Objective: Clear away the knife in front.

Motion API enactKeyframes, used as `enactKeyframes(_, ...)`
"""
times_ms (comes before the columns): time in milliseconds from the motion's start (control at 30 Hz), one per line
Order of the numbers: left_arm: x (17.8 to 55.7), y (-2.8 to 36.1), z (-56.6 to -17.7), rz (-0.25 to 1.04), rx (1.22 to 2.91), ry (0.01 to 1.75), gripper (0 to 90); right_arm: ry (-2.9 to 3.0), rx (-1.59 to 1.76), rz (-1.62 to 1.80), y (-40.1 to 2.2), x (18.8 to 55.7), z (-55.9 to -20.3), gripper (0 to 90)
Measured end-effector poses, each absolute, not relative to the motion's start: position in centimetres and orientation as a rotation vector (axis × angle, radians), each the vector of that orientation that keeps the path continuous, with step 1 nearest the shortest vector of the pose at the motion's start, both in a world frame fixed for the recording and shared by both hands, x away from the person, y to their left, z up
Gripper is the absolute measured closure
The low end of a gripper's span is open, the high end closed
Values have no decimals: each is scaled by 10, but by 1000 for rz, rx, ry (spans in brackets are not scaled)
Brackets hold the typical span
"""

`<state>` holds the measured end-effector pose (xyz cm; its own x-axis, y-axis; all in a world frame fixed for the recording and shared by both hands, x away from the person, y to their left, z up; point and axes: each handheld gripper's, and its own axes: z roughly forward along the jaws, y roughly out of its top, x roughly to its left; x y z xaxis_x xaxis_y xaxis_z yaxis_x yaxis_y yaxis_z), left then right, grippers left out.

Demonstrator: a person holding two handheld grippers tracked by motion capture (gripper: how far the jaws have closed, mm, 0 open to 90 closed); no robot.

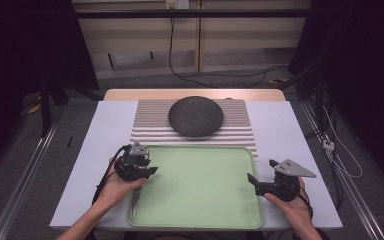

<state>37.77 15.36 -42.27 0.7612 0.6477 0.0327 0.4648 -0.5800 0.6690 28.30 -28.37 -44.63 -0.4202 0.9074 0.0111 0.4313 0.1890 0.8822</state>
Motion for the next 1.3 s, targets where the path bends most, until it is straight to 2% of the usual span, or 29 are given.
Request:
enactKeyframes(167, 374, 155, -414, 397, 2207, 803, 208, 1940, 1248, 1177, -284, 283, -446, 75)
enactKeyframes(300, 370, 156, -405, 384, 2207, 813, 64, 1936, 1254, 1175, -284, 285, -447, 75)
enactKeyframes(433, 362, 166, -398, 426, 2154, 795, 64, 1939, 1251, 1177, -283, 285, -446, 75)
enactKeyframes(533, 358, 174, -397, 473, 2096, 860, 65, 1938, 1251, 1179, -284, 285, -447, 75)
enactKeyframes(800, 345, 193, -409, 485, 2095, 915, 63, 1933, 1258, 1179, -284, 285, -447, 75)
enactKeyframes(1000, 337, 210, -420, 462, 2029, 970, 61, 1932, 1261, 1178, -283, 286, -447, 75)
enactKeyframes(1300, 333, 214, -423, 503, 1978, 968, 68, 1927, 1263, 1183, -284, 286, -447, 75)
